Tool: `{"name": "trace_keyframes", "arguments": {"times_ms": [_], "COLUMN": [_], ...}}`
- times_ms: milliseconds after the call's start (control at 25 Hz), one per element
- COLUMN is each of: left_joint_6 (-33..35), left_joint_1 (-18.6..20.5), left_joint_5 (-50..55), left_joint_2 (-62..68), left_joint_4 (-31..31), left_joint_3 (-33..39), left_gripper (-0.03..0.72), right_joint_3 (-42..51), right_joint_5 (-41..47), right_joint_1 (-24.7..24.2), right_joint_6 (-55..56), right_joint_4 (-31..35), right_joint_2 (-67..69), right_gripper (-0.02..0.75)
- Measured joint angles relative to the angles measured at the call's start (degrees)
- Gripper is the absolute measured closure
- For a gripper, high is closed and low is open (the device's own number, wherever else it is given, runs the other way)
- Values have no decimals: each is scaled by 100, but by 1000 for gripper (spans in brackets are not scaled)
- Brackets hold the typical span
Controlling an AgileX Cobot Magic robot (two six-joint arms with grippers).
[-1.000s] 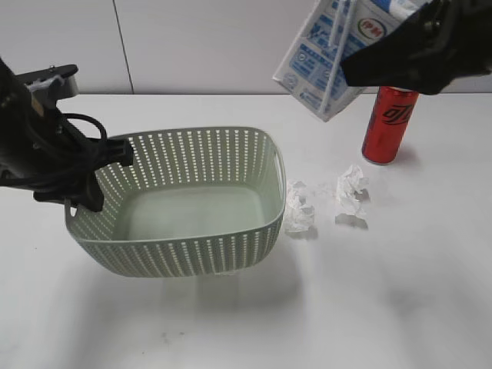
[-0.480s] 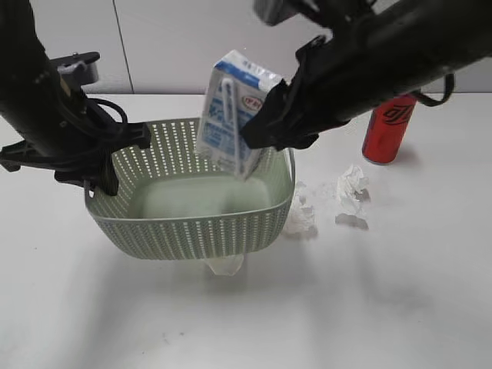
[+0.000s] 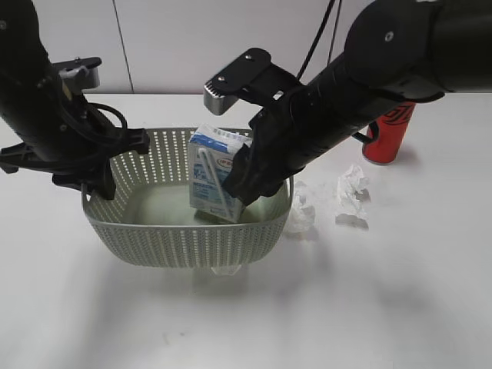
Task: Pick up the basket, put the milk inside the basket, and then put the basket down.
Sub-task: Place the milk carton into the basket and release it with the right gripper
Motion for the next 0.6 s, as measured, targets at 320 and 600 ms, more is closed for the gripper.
{"name": "trace_keyframes", "arguments": {"times_ms": [320,600], "left_joint_6": [0,-3], "left_joint_1": [0,0], "left_joint_5": [72,67], "left_joint_2": [15,15], "left_joint_4": [92,60], "left_joint_3": [13,14], "left_gripper": [689,689], "right_joint_3": [-31,-31], "right_joint_5": [-14,80], "right_joint_1": [5,5], "right_joint_6": [-2,-2], "right_joint_4": [16,17], "right_joint_2": [0,-59], "right_gripper": [254,155]}}
